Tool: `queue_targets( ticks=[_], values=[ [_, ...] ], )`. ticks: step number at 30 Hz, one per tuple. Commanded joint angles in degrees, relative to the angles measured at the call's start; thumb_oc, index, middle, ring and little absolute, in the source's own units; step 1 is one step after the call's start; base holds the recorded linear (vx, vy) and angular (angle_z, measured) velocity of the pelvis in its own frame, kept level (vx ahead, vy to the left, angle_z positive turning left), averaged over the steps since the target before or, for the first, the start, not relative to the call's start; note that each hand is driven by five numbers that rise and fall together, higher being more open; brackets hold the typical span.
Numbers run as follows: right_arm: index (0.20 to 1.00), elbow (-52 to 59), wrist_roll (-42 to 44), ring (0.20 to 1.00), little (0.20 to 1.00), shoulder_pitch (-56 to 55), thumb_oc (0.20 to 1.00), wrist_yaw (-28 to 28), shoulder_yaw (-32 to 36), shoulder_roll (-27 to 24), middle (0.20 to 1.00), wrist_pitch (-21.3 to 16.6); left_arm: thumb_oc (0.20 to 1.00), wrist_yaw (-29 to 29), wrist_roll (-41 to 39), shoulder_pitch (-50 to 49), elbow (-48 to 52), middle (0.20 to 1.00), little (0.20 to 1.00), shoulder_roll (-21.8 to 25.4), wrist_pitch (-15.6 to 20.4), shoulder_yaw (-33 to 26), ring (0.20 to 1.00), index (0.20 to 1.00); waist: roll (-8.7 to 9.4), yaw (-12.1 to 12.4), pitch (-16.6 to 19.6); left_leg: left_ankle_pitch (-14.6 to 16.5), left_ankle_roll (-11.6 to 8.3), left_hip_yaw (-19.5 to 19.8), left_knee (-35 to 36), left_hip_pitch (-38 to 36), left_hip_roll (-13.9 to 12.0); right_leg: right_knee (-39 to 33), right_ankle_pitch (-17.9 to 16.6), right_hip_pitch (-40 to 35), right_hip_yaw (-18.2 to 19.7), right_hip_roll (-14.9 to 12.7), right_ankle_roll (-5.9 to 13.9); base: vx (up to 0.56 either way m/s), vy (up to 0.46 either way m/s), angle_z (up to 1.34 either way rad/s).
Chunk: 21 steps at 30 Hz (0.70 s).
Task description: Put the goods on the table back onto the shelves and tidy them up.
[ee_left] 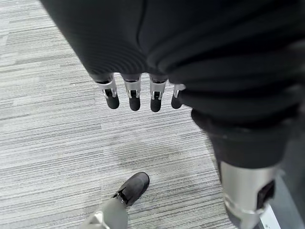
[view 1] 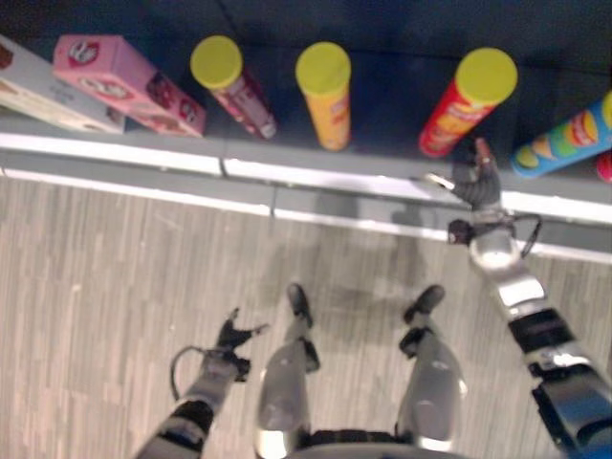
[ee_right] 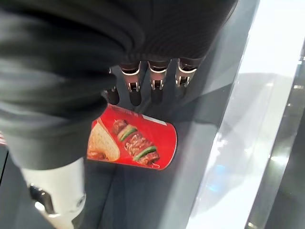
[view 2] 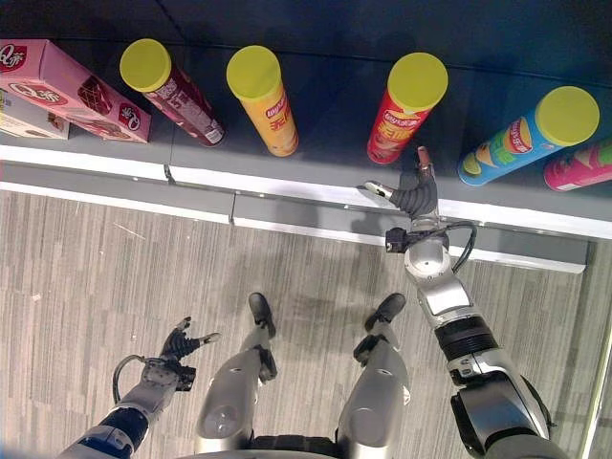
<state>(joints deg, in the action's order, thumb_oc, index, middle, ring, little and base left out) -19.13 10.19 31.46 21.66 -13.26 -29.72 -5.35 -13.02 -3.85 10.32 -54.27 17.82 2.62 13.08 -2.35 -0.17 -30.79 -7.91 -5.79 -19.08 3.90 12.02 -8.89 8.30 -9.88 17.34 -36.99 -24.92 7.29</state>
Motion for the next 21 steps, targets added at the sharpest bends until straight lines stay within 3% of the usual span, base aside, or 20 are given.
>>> queue_targets(
  ticks=[1, 21],
  values=[
    [1.0, -0.1, 0.2, 1.0, 1.0, 4.5, 1.0, -0.6, 0.3, 0.0, 1.0, -1.8, 1.0, 0.1, -1.9, 1.1, -3.3, 1.0, 1.0, 2.8, 0.1, 0.8, 1.0, 1.0, 0.87, 2.5, 1.0, 6.2, -2.42, -4.2, 1.1, -5.5, -3.0, 14.0, 6.8, 6.1, 4.4, -3.8, 3.81, 0.0, 0.0, 0.0],
    [1.0, -0.7, -4.5, 1.0, 1.0, 4.1, 1.0, -1.4, -1.3, -1.1, 1.0, -0.4, 1.0, 0.3, -1.1, 1.1, -3.2, 1.0, 1.0, 2.8, 0.2, 0.9, 1.0, 1.0, 0.78, 2.5, 1.4, 6.5, -2.35, -4.3, 1.1, -6.4, -2.7, 14.2, 6.8, 5.6, 4.5, -4.0, 3.97, 0.0, 0.0, 0.01]
  ],
)
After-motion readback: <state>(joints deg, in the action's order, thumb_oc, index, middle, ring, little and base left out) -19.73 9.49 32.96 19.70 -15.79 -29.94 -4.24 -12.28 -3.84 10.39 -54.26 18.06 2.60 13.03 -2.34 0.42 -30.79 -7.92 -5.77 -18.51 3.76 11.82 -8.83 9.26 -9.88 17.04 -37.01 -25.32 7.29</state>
